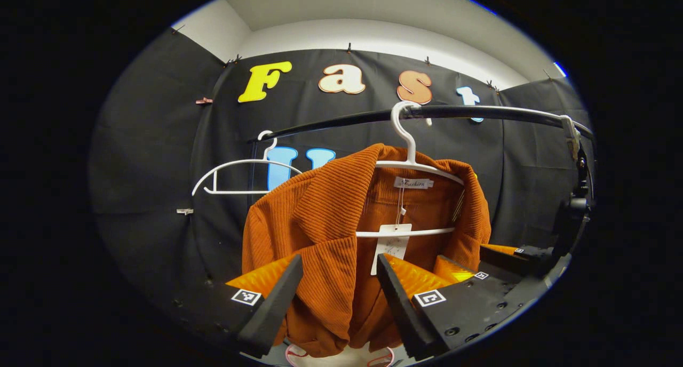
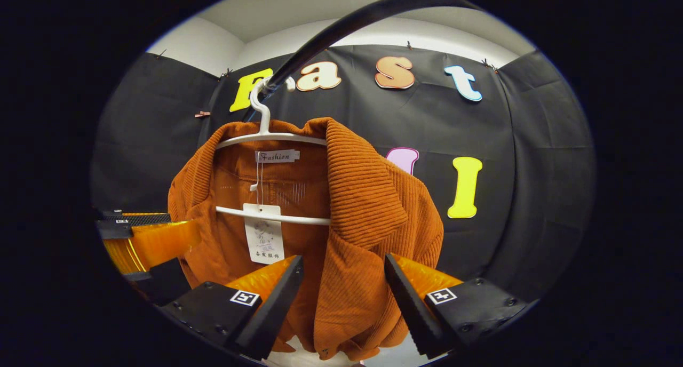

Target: Grasp the clothes on the hanger with both hands and then place them into the laundry hamper below.

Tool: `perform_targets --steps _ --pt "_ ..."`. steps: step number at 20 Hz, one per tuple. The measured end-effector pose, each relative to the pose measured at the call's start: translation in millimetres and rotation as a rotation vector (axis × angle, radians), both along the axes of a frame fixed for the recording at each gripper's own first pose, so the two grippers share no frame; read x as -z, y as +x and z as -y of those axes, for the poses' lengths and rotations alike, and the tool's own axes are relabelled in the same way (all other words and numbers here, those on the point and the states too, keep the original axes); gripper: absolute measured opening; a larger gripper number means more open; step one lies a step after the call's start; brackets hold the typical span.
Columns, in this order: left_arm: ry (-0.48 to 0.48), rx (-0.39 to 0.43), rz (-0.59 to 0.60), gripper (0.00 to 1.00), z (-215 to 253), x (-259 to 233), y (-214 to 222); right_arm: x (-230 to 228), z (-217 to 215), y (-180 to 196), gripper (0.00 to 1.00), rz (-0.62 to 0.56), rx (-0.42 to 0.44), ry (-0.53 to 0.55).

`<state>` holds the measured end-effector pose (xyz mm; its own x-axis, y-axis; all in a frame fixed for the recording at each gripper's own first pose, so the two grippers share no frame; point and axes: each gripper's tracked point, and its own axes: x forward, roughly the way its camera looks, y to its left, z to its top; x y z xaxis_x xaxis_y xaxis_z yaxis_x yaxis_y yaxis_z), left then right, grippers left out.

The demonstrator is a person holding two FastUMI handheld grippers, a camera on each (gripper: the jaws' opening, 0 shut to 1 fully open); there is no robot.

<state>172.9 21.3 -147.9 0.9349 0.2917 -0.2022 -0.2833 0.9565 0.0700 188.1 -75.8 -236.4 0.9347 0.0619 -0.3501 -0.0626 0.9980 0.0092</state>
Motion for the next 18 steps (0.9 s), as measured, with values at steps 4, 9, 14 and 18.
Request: perform_targets --steps 4,9,14,18 --pt "0.004 -0.024 0.005 0.88 -3.8 -1.2 1.1 12.2 16.3 19.0 0.95 -0.008 0.039 -0.017" --pt "0.003 -0.061 0.003 0.87 -12.0 5.8 0.0 19.9 32.0 30.3 0.13 -0.021 0.022 -0.02" --pt "0.014 -0.098 0.017 0.86 -17.3 20.2 13.3 19.6 33.7 37.8 0.13 -0.013 -0.008 0.029" --pt "0.029 -0.097 0.02 0.88 -11.3 29.8 36.4 19.4 32.2 38.9 0.13 -0.019 -0.031 0.042"
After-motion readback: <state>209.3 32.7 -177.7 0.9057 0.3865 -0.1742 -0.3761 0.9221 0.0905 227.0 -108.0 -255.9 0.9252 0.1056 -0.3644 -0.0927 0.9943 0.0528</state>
